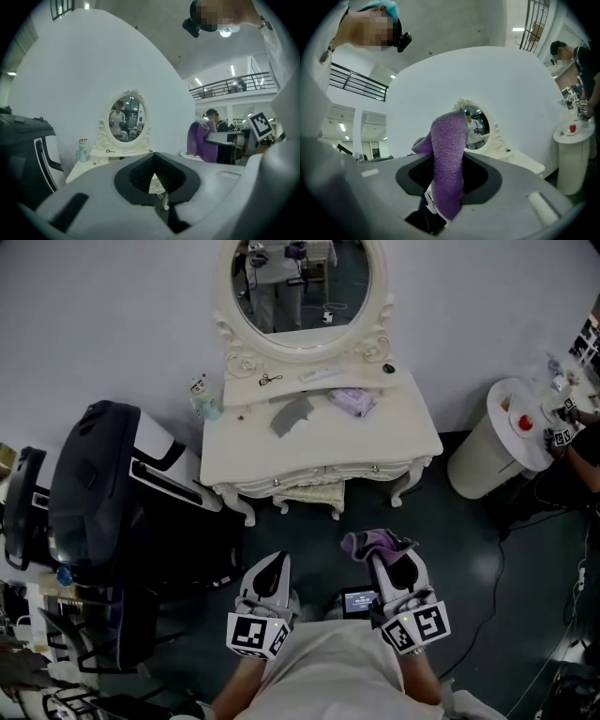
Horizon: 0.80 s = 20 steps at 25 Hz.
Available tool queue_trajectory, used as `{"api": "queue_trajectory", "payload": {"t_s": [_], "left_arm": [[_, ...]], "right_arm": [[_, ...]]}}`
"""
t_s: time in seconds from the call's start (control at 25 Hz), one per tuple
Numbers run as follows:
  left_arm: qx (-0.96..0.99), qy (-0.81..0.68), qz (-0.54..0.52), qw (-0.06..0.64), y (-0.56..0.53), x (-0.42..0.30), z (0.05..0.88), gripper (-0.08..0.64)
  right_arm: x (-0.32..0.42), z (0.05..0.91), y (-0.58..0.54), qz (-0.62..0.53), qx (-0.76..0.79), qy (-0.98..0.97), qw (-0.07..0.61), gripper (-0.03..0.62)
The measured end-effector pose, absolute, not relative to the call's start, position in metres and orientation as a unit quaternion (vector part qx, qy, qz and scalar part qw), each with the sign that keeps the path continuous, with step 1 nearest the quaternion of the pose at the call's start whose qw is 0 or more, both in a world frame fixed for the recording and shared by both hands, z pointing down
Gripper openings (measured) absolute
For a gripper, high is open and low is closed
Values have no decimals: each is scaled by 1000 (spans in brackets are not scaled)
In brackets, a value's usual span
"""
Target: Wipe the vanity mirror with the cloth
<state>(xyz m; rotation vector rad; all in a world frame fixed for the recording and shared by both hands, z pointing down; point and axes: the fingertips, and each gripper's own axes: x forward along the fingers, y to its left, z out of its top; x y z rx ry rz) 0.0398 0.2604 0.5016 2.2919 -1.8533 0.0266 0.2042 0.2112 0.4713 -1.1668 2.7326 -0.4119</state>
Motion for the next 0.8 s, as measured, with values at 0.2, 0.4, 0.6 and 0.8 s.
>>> {"api": "queue_trajectory", "payload": {"t_s": [0.2,0.4,0.6,0.8], "left_arm": [[789,-612,0,64,270,48,478,3],[834,-549,-14,56,317,60,474,3],[833,-548,-17,70,378,0,474,5],[829,-551,-15,98,429,-53,493,19]], "right_arm": [[216,466,249,-125,-414,898,83,156],[195,467,293,-125,-440,885,92,156],[142,463,339,-135,-455,876,89,156],[83,469,399,-144,-445,881,64,156]]}}
